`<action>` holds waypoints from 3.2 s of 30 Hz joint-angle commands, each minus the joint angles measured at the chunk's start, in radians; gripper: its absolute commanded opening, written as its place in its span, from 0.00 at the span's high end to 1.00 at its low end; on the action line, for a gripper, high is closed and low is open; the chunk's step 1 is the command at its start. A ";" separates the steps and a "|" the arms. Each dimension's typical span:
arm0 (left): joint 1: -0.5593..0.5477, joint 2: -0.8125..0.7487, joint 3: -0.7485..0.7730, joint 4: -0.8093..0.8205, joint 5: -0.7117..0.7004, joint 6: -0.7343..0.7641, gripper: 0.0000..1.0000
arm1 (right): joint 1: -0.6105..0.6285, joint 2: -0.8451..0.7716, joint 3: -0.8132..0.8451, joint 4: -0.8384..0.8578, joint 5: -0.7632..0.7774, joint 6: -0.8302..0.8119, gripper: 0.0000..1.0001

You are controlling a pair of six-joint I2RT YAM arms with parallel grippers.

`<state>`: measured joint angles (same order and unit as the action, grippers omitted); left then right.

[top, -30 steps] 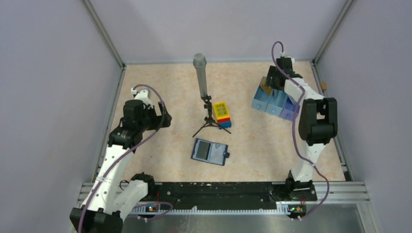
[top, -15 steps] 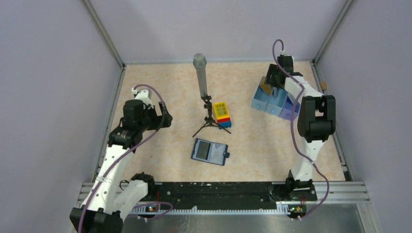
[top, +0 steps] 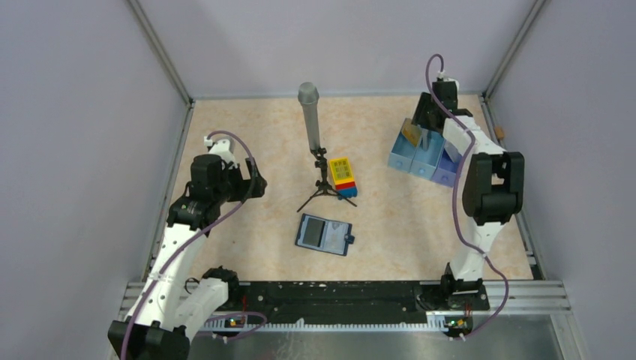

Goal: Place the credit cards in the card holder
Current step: Pick up the credit card from the storage box.

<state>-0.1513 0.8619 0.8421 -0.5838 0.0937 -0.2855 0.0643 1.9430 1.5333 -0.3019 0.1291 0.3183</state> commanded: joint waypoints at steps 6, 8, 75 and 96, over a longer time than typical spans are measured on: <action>0.005 -0.001 -0.013 0.042 0.021 0.011 0.01 | -0.001 -0.027 0.055 -0.023 0.030 -0.001 0.54; 0.006 -0.001 -0.014 0.042 0.021 0.011 0.01 | -0.001 -0.027 0.046 -0.033 0.077 -0.001 0.52; 0.004 -0.014 -0.026 0.050 0.054 0.009 0.01 | -0.001 -0.081 0.004 0.016 0.065 0.047 0.82; -0.010 -0.020 -0.052 0.097 0.267 0.035 0.01 | -0.001 -0.417 -0.223 -0.126 0.233 -0.035 1.00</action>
<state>-0.1513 0.8589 0.7986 -0.5625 0.2565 -0.2581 0.0624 1.7027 1.3762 -0.4137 0.3489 0.3149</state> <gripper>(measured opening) 0.986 0.005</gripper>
